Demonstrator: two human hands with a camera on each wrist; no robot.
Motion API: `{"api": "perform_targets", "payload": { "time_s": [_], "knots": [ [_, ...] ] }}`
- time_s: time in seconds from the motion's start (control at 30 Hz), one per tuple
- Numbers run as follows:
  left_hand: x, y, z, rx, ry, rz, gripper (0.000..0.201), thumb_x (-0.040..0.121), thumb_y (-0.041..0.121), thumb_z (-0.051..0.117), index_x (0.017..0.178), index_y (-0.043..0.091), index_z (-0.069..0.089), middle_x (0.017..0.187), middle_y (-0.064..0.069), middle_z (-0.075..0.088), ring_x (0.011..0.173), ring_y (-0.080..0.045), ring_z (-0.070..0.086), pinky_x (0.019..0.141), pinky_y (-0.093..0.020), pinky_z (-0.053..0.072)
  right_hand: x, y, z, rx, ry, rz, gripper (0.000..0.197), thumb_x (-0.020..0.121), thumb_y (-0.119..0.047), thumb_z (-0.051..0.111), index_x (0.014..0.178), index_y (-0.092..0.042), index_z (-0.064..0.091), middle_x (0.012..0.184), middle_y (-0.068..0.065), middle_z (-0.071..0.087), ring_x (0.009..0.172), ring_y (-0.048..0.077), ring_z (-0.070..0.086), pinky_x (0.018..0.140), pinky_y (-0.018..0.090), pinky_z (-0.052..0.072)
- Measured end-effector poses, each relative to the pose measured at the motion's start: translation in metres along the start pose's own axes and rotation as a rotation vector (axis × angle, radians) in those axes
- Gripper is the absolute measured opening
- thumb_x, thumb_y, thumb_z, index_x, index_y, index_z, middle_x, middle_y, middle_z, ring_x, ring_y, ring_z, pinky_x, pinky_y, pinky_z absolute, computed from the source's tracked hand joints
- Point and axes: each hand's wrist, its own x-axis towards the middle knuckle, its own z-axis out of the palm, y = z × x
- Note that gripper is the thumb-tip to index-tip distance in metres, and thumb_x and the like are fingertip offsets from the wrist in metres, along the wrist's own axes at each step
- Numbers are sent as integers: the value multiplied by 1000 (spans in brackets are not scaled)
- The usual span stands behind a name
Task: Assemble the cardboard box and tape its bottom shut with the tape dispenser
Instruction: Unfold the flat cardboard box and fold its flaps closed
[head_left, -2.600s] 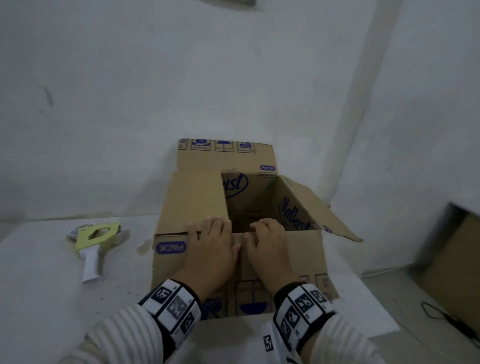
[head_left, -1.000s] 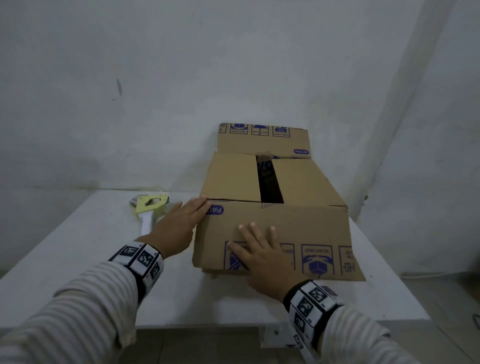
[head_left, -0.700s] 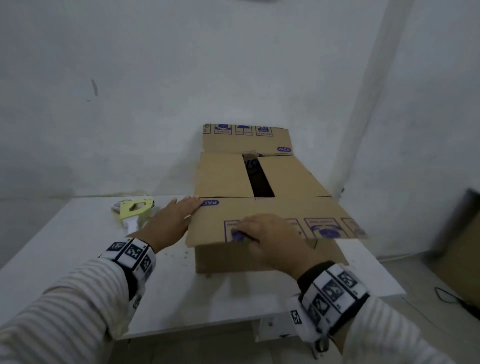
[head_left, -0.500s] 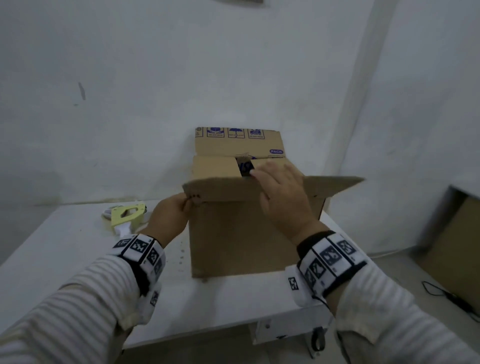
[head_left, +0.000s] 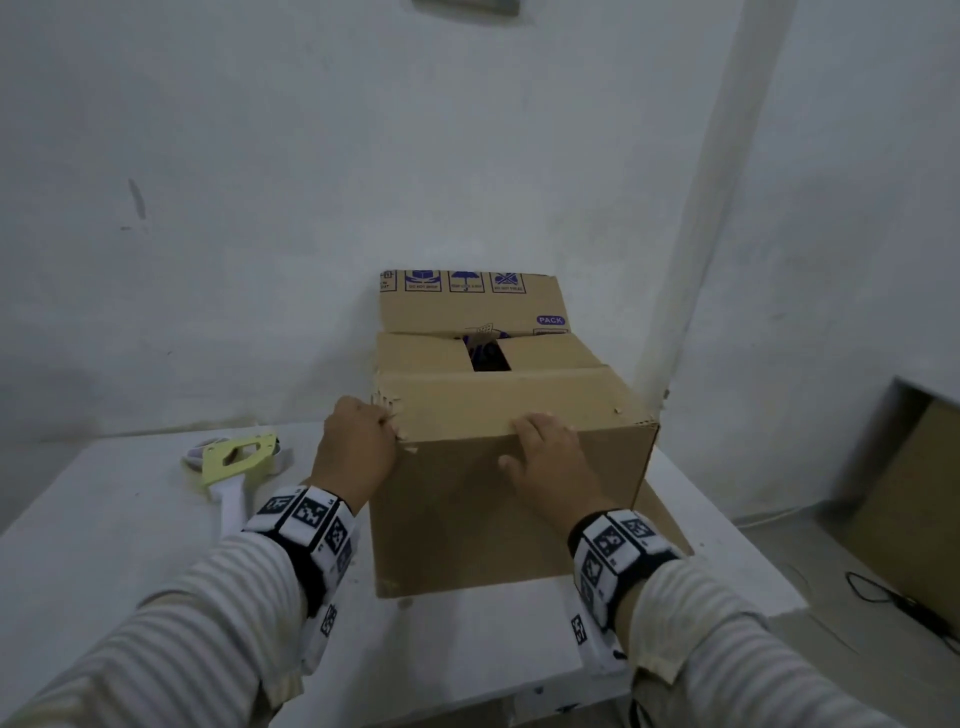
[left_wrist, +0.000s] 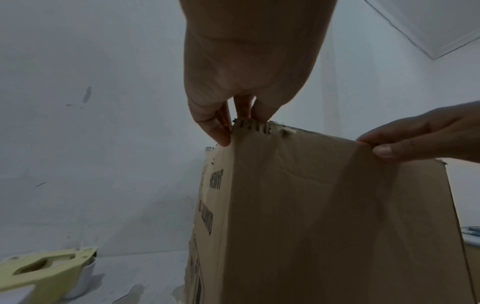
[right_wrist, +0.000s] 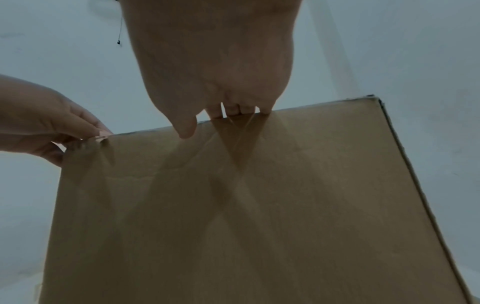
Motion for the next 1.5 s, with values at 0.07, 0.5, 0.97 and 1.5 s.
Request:
{"api": "perform_targets", "payload": {
  "time_s": [0.07,0.5,0.97,1.5],
  "knots": [
    [4,-3,-1,49,-26,1,28,90,26,52,106,14,72,112,-14,66,102,-32,63,90,-41,54,3,-5,-4,-7,-9,27,50,97,-41,42,139,-15,41,148,7,38,140,25,28,118,40,18],
    [90,49,-56,-42,-96,-27,39,93,24,46,130,15,54,137,-10,52,121,-28,51,97,-35,43,99,-35,-104,142,8,47,23,92,-20,45,90,-3,60,89,14,54,81,25,58,65,31,48],
    [237,45,4,65,-292,-230,51,95,25,49,139,3,38,145,-15,41,127,-27,44,91,-29,37,292,36,-94,-241,-290,-163,37,95,-24,48,127,-9,56,133,11,56,120,27,53,97,35,43],
    [274,30,32,-644,-330,-421,15,97,25,48,108,16,55,95,-1,60,84,-16,55,78,-30,43,339,58,-57,-12,-92,-158,73,91,-27,55,151,-24,13,160,9,1,148,30,2,119,48,18]
  ]
}}
